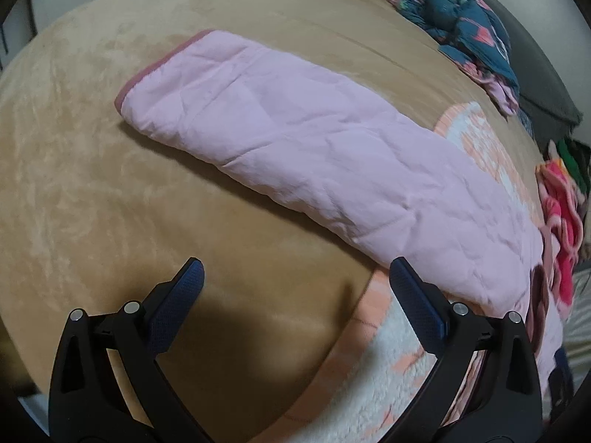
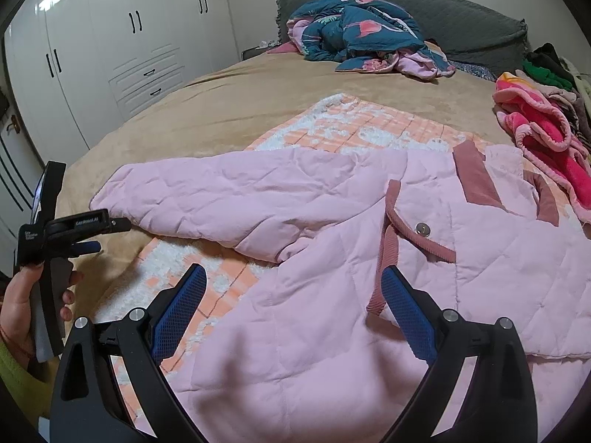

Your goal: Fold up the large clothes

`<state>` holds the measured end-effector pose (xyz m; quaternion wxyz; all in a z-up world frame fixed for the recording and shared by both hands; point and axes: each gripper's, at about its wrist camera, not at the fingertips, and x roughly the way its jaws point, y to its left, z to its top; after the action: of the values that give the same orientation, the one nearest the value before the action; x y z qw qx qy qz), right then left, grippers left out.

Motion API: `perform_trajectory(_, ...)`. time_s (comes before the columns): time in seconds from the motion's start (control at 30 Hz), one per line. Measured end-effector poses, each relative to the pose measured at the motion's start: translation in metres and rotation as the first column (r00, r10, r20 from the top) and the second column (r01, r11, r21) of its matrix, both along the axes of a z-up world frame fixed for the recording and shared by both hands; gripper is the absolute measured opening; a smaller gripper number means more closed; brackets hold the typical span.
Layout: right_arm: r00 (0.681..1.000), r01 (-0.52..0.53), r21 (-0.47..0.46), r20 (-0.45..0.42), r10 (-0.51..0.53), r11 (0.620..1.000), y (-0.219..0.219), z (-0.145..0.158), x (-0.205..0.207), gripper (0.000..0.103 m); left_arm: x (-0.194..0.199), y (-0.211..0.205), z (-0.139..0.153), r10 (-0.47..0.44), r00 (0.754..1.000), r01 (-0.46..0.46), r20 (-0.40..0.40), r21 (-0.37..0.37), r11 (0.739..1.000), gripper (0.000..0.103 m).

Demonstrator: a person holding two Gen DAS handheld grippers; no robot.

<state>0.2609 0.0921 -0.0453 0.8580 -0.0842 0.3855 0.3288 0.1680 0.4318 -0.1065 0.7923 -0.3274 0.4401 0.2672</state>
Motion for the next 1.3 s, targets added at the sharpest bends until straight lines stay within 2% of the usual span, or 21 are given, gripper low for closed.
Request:
perform_trajectory(0.23,1.0,0.017,0.005,-0.009,-0.017,1.0,-0.005,-0.006,0.009,0.095,0.009,0.021,-0.011,0.063,0.998,-0.062,0.021,-0.053,0.997,0.094)
perform_trajectory(0.5,0.999,0.041,0.009,-0.025,-0.041,0.999,-0.013,-0.012,0.019,0.095,0.024,0.04,-0.012,0.114,0.992,-0.112,0.052,-0.048,0.993,0.092)
perform_trajectory(0.57,0.999,0.048,0.013,-0.025,-0.048,0.999,-0.017,-0.012,0.02,0.095,0.03,0.042,-0.01,0.114,0.992,-0.112,0.056,-0.037,0.993,0.076)
perform_trajectory(0.63,0.998,0.053,0.015,-0.023,-0.053,0.998,-0.022,-0.011,0.021,0.095,0.035,0.044,-0.009,0.113,0.993,-0.112,0.041,-0.026,0.993,0.069)
perform_trajectory(0.7,0.998,0.06,0.013,-0.02,-0.059,0.998,-0.026,-0.01,0.021,0.095,0.042,0.044,-0.006,0.105,0.994,-0.105,0.033,-0.005,0.994,0.053)
perform_trajectory(0.77,0.997,0.071,0.017,-0.016,-0.071,0.997,-0.033,-0.008,0.022,0.095,0.047,0.044,-0.001,0.095,0.995,-0.096,0.029,0.024,0.995,0.029)
perform_trajectory(0.87,0.996,0.092,0.029,-0.011,-0.092,0.995,-0.044,-0.004,0.022,0.095,0.053,0.039,0.012,0.061,0.997,-0.064,0.036,0.071,0.995,0.017)
perform_trajectory(0.97,0.994,0.11,0.038,-0.01,-0.11,0.993,-0.054,-0.001,0.023,0.095,0.054,0.029,0.033,0.026,0.998,-0.033,0.062,0.118,0.992,0.012)
perform_trajectory(1.3,0.989,0.149,0.084,-0.004,-0.149,0.985,-0.09,0.017,0.014,0.095,0.053,-0.004,0.095,-0.036,0.991,0.009,0.127,0.205,0.979,0.01)
